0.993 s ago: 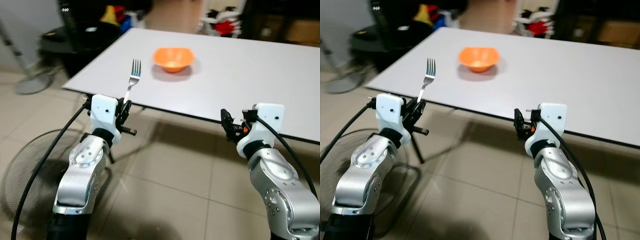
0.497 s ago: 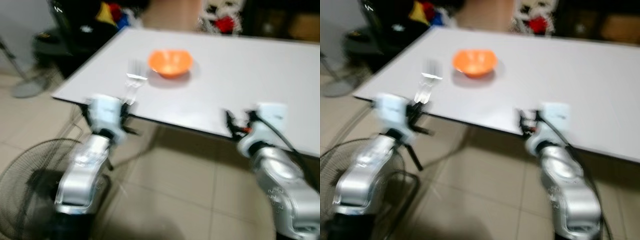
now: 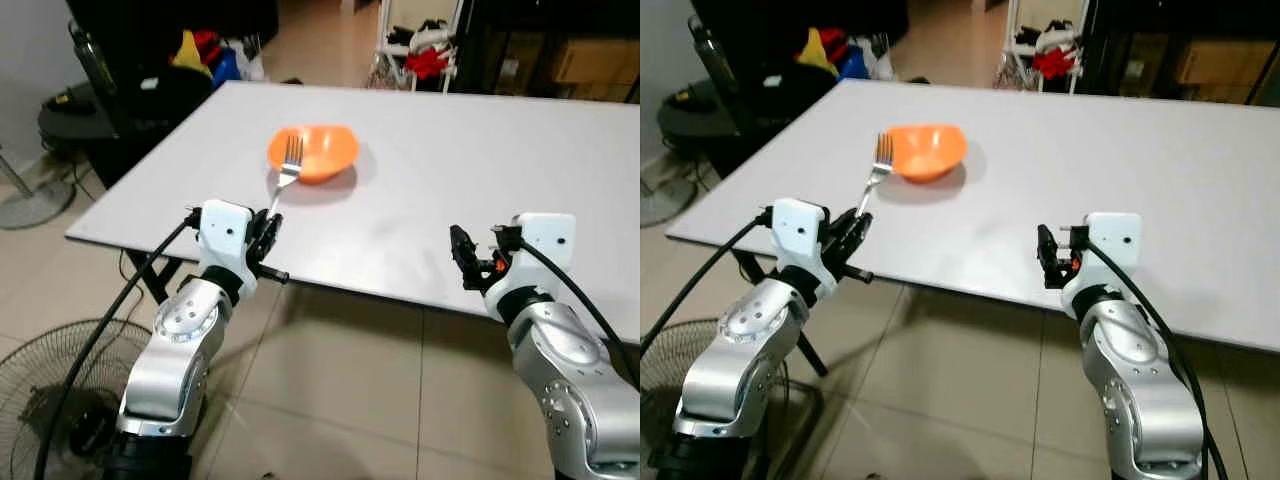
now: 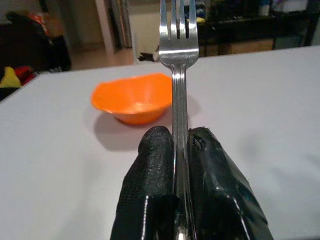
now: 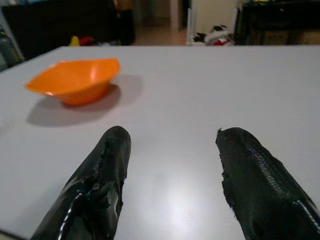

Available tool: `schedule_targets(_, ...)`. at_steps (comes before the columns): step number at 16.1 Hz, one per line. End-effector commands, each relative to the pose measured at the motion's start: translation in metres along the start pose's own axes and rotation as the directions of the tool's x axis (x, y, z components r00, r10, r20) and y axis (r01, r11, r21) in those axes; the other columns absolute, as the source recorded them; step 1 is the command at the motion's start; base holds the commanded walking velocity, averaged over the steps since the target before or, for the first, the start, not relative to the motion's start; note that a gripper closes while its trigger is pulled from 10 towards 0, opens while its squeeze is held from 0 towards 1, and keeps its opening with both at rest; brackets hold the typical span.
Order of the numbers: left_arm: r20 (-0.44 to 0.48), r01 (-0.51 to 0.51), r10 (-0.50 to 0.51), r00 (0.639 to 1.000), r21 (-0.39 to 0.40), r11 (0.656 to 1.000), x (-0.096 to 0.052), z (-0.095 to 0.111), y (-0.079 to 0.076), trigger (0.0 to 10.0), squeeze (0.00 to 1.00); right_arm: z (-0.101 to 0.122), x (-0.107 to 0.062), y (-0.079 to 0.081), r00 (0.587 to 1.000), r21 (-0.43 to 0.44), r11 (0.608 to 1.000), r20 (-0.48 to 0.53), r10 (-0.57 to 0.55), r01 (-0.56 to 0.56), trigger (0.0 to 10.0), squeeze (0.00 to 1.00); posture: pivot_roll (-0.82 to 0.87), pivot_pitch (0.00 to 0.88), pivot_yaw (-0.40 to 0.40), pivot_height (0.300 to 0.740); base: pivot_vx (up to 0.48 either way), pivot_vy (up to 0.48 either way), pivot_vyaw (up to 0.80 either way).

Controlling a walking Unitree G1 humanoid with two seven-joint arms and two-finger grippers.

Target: Setting the table

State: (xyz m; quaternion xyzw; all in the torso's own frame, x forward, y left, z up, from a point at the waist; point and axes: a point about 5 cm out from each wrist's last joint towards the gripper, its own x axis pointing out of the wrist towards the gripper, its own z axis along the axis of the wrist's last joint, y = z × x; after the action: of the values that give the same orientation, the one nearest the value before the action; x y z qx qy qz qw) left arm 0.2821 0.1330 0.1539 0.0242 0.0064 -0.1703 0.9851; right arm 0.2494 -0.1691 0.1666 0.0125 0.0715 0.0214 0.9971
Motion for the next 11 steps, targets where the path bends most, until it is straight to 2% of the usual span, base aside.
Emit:
schedule_targets(1, 0.009, -0.029, 0.029, 1.000, 0.017, 0.999, -0.003, 0.003, 0.011, 10.0, 0.00, 0.002, 0.000, 0.008, 0.999, 0.008, 0.999, 0.008, 0.033, -0.033, 10.0, 0.00, 0.02, 0.000, 0.076, 0.740, 0.352, 0.000, 0.00)
schedule_targets(5, -0.003, 0.005, -0.005, 1.000, 0.036, 0.999, -0.003, -0.001, 0.009, 10.0, 0.00, -0.004, -0.003, 0.010, 0.999, 0.012, 0.999, -0.005, 0.035, -0.035, 10.0, 0.00, 0.01, 0.000, 0.088, 0.740, 0.343, 0.000, 0.00)
schedule_targets(11, -0.019, 0.003, -0.002, 1.000, 0.050, 0.999, -0.004, -0.005, 0.014, 10.0, 0.00, -0.008, -0.002, 0.012, 0.998, -0.001, 0.998, -0.022, 0.055, -0.055, 10.0, 0.00, 0.02, 0.000, 0.091, 0.740, 0.311, 0.000, 0.00)
